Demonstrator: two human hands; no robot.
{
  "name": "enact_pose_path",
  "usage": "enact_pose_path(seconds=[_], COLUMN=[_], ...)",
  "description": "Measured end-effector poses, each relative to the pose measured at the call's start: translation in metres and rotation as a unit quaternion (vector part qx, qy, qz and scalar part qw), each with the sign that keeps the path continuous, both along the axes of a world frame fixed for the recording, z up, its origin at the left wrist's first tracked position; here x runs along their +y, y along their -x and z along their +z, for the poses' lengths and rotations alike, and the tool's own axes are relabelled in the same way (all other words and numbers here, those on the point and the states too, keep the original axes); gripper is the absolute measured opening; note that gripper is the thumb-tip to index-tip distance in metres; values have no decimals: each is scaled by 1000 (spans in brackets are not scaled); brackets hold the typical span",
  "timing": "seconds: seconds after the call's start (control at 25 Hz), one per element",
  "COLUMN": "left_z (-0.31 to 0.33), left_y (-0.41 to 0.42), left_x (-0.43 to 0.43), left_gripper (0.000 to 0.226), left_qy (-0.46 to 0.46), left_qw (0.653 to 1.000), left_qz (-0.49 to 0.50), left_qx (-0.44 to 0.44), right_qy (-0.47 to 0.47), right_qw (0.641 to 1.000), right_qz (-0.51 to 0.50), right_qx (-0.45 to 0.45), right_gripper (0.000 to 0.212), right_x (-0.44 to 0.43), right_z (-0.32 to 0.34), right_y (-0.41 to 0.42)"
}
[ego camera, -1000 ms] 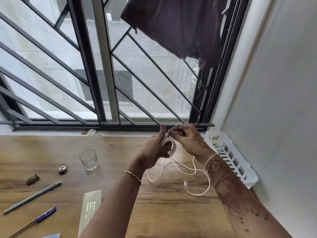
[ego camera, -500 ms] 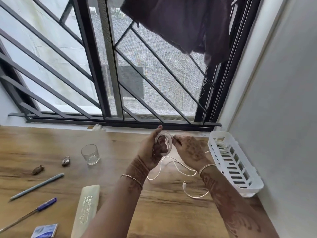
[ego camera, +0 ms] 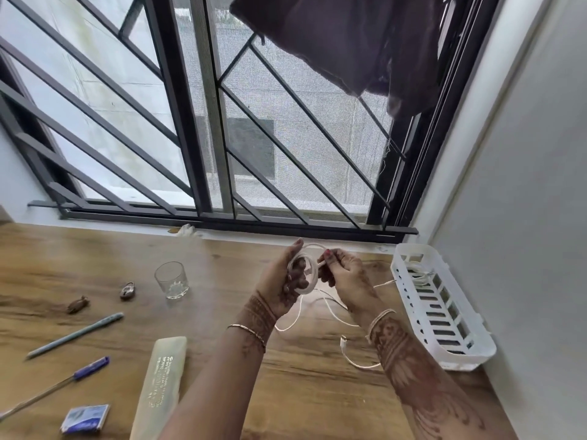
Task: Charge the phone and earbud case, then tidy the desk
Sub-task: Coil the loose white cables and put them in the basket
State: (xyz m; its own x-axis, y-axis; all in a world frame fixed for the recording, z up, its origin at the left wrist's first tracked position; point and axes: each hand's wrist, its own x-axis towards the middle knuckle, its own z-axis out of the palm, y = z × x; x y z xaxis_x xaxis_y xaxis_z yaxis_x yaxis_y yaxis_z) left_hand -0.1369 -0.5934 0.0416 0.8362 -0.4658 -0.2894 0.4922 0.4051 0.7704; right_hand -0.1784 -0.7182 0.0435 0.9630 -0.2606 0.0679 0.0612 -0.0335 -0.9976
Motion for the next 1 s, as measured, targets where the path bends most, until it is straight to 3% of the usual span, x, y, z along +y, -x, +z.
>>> enact_pose_path(seconds=[0.16, 0.44, 0.6, 0.8, 0.92, 1.0], left_z=[-3, -5, -6, -12, -14, -13], left_y=[3, 5, 5, 1, 1, 2], left_x=[-3, -13, -18, -20, -22, -22], left_gripper=[41, 37, 45, 52, 43, 43], left_qy=[-43, -107, -174, -205, -208, -201], left_qw=[995, 980, 954, 936, 933, 932], left_qz=[81, 152, 221, 248, 259, 273], left_qx=[-25, -69, -107, -140, -135, -128], right_qy=[-155, -191, -239, -243, -222, -158], right_qw=[984, 969, 957, 962, 970, 984], right_qz=[49, 98, 103, 116, 101, 72], right_qx=[71, 123, 125, 45, -11, -28], right_gripper=[28, 15, 13, 48, 43, 36], right_x=[5, 6, 7, 15, 23, 27], right_z=[-2, -4, 3, 0, -4, -6], right_y=[0, 4, 8, 14, 13, 12])
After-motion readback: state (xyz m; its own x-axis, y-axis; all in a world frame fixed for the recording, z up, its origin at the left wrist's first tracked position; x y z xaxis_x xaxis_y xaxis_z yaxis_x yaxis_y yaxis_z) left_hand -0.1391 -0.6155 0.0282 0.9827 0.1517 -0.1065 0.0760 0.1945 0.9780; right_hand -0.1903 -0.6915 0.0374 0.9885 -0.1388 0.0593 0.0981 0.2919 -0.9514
